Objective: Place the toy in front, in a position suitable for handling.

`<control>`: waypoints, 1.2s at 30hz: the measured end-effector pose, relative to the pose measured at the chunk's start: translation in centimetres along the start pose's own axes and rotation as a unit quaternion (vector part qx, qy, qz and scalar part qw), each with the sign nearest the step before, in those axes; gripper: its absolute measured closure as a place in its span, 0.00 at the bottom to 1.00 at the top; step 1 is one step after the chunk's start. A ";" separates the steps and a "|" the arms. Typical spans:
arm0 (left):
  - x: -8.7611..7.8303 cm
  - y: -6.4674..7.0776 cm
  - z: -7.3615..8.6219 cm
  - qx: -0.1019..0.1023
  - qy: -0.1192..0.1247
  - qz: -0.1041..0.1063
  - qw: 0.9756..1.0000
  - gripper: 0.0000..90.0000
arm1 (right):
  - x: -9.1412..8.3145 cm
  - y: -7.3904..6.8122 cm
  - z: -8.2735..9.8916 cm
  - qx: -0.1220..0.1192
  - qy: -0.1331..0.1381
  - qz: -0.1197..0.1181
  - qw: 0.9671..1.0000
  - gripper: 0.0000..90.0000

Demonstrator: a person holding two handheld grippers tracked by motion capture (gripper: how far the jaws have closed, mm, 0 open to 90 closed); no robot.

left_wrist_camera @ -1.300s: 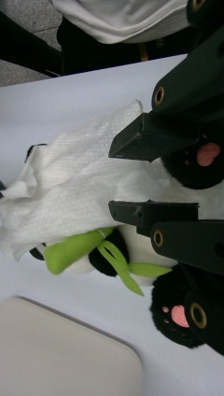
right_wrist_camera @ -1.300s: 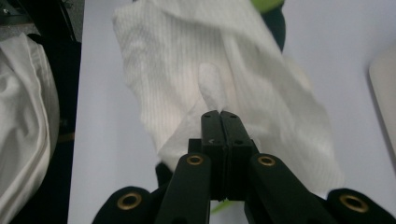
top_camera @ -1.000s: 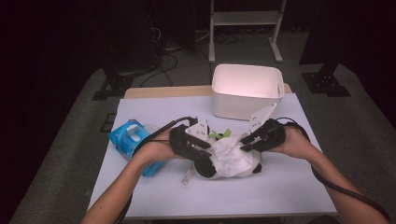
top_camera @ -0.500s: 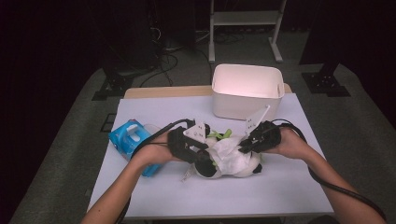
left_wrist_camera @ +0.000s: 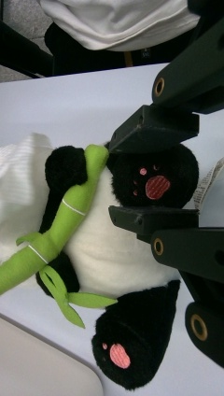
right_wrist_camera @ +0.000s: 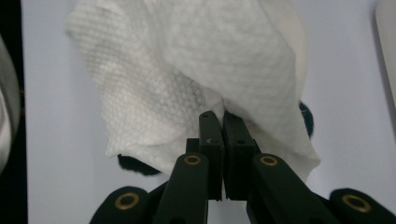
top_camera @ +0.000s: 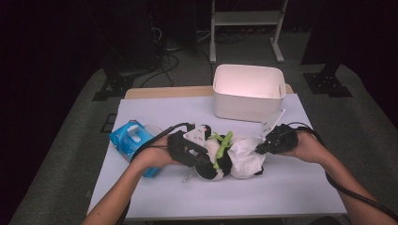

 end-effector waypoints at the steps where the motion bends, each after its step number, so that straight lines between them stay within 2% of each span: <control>1: 0.0 0.0 0.0 0.000 -0.001 0.001 1.000 0.69 | -0.1 0.1 0.3 0.006 0.004 0.000 1.000 0.97; 3: 0.1 0.1 -0.2 -0.001 -0.002 0.003 1.000 0.69 | -0.2 0.2 0.4 0.007 0.011 -0.003 1.000 0.97; 5: 0.2 0.2 -0.4 0.004 -0.009 0.005 1.000 0.69 | -0.3 0.4 0.0 0.012 0.039 -0.004 0.999 0.97; 7: 0.2 0.4 -0.9 0.010 -0.013 0.001 1.000 0.69 | 0.0 0.6 -0.5 0.013 0.059 -0.015 0.998 0.97; 10: 0.2 0.3 -1.6 0.013 -0.011 -0.005 1.000 0.69 | 1.2 0.4 -0.9 0.007 0.052 -0.027 0.998 0.97; 12: 0.3 0.0 -2.1 0.014 -0.011 -0.014 1.000 0.69 | 1.2 0.1 -0.9 0.004 0.053 -0.036 0.998 0.97; 15: 0.9 -0.6 -3.0 0.002 -0.005 -0.025 1.000 0.69 | 1.1 -1.0 -0.7 -0.007 0.048 -0.040 0.998 0.97; 19: 2.2 -0.6 -4.5 0.002 0.006 -0.025 1.000 0.69 | 1.1 -2.1 -0.6 -0.017 0.047 -0.037 0.998 0.97; 23: 3.5 -0.4 -5.7 0.015 -0.014 -0.029 0.999 0.68 | 1.1 -2.2 -0.2 -0.013 0.057 -0.040 0.997 0.97; 25: 4.1 -0.5 -5.9 0.012 -0.018 -0.026 0.999 0.69 | 1.0 -2.2 0.0 -0.011 0.062 -0.038 0.997 0.97; 27: 4.6 -0.4 -6.1 0.012 -0.019 -0.017 1.000 0.73 | 0.9 -2.1 0.2 -0.009 0.068 -0.037 0.997 0.97; 30: 5.1 -0.1 -6.6 0.036 -0.015 -0.019 0.999 0.84 | 0.5 -2.1 0.5 -0.008 0.074 -0.034 0.997 0.97; 33: 4.8 0.1 -7.1 0.045 -0.005 -0.021 0.999 0.85 | 0.1 -2.1 0.7 -0.006 0.073 -0.030 0.997 0.97; 36: 3.9 0.1 -8.2 0.052 0.021 -0.018 0.998 0.86 | -1.0 -2.5 1.1 -0.009 0.073 -0.021 0.997 0.97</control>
Point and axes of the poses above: each handheld gripper's, and its own axes: x roughly forward along the jaws, z roughly out of its underside, y roughly to its right, the point moved 1 cm from there along x, roughly forward along the jaws, and after that the axes turned 3 degrees about -z, right-handed, at the moved point
